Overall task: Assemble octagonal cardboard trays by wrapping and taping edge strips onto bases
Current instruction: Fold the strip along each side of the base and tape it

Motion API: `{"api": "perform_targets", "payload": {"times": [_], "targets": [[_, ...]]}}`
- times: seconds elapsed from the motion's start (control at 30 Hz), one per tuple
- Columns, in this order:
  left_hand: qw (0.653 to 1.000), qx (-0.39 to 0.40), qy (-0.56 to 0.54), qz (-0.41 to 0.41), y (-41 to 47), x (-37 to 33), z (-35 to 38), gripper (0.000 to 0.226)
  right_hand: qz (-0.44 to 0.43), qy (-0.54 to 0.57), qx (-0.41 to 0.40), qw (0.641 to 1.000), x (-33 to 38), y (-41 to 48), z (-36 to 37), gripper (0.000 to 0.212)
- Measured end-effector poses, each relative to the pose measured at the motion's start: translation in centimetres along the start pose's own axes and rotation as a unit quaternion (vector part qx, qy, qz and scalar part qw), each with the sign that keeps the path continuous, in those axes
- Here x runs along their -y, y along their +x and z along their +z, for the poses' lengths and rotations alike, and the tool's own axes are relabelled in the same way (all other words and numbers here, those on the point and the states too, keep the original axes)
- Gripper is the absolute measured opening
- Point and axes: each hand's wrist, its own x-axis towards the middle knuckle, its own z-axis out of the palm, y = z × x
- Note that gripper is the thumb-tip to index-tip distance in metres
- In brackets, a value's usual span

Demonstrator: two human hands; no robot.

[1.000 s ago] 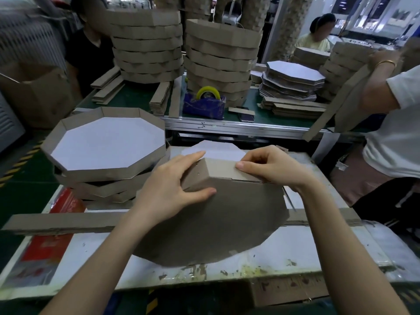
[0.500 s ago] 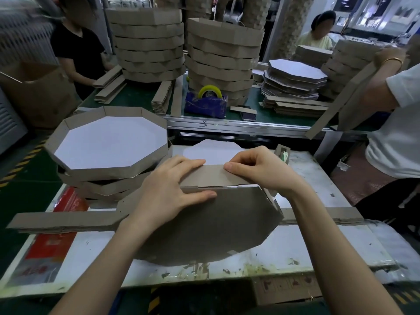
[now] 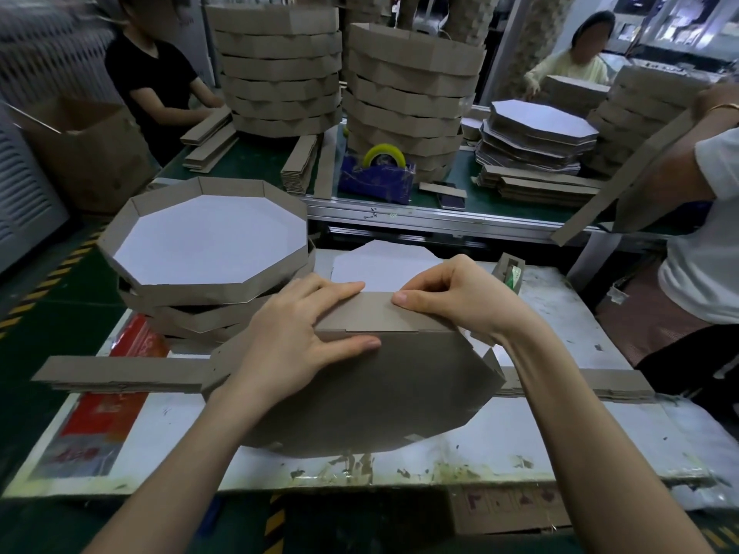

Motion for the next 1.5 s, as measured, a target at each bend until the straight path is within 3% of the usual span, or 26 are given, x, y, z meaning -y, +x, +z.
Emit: {"api": "perform_targets", "payload": {"times": [0.13,0.27,0.43,0.5,0.6,0.7,0.9,1.07,1.33,1.43,1.5], "targets": [[0.999,0.027,0.028,-0.006,0.4,-0.2,-0.2,0.067,0.008,-0.003,-0.003,1.0,0.1,0.1,0.0,0.02],[0.995,0.05,0.073,0.041,1.3,-1.6,0.0,0.053,0.013,0.035,-0.01,0.999,-0.4,0.4,-0.1,0.02],[0.995,0.056,0.066,0.051,2.7,-3.6,1.2,0.044,0.029,0.152,-0.121,0.98,-3.6,1.6,-1.4,0.015],[0.995,0.052,0.067,0.06,3.4,-4.4,1.9,0.035,0.052,0.208,-0.194,0.957,-5.7,2.6,-2.2,0.015],[0.994,0.052,0.07,0.063,4.5,-5.4,2.7,0.031,0.097,0.32,-0.316,0.888,-10.3,4.2,-3.3,0.018],[0.994,0.052,0.073,0.061,5.3,-6.0,3.5,0.03,0.181,0.404,-0.363,0.82,-15.7,5.4,-4.0,0.02],[0.994,0.042,0.084,0.05,6.6,-6.4,4.6,0.029,0.308,0.483,-0.337,0.747,-23.1,7.3,-4.5,0.034],[0.994,0.055,0.089,0.041,7.6,-6.4,4.8,0.036,0.364,0.459,-0.317,0.746,-26.7,8.7,-5.3,0.036],[0.991,0.055,0.116,0.025,8.5,-6.9,5.5,0.039,0.435,0.357,-0.244,0.79,-30.0,11.3,-6.5,0.032],[0.992,0.049,0.118,0.021,8.8,-7.0,5.8,0.042,0.461,0.366,-0.246,0.77,-30.1,12.0,-6.8,0.015],[0.992,0.043,0.119,0.018,8.8,-7.0,5.9,0.042,0.466,0.424,-0.266,0.73,-30.1,12.4,-6.9,0.004]]}}
